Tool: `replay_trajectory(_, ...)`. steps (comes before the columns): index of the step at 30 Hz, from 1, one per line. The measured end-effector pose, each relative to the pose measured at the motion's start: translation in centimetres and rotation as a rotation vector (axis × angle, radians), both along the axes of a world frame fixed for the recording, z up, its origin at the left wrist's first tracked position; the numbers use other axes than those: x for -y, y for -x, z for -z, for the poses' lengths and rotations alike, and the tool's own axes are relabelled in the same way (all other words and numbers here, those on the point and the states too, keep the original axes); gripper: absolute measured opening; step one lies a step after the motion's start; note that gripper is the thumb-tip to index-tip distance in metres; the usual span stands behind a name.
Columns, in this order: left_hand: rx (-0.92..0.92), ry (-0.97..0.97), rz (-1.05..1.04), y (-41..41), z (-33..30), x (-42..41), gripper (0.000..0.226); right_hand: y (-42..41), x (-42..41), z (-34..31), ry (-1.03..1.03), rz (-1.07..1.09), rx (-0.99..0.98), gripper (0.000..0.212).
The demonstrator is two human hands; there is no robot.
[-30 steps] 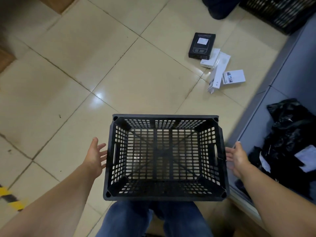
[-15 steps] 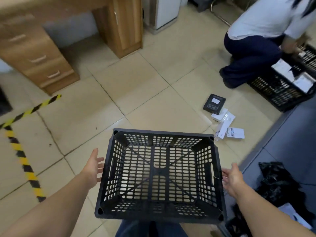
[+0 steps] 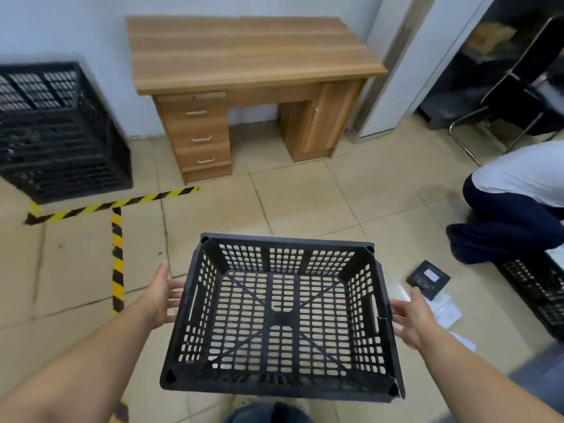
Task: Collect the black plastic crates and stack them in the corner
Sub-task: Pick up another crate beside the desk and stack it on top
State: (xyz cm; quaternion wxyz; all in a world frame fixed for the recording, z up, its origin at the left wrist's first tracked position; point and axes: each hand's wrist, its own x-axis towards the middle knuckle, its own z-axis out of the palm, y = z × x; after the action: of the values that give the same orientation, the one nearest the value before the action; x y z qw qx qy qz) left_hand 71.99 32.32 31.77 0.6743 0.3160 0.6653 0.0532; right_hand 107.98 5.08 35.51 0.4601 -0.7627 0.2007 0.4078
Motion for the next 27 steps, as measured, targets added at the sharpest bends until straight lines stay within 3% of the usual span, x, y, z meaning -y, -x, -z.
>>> replay_trajectory(18, -0.017, -0.103, -0.514, 10.0, -5.9, -12.1, 0.069, 0.8, -29.2, -2.0, -0.07, -0.465, -0.107, 0.059)
replay_trajectory(24, -0.047, -0.169, -0.7, 11.4, -8.0, -15.6, 0.076, 1.5, -40.1, -3.0, -0.096, -0.638, -0.17, 0.077)
replay_trajectory(27, -0.059, -0.192, -0.782, 12.6, -8.8, -17.1, 0.076, 3.1, -44.7, -4.4, -0.113, -0.709, -0.155, 0.075)
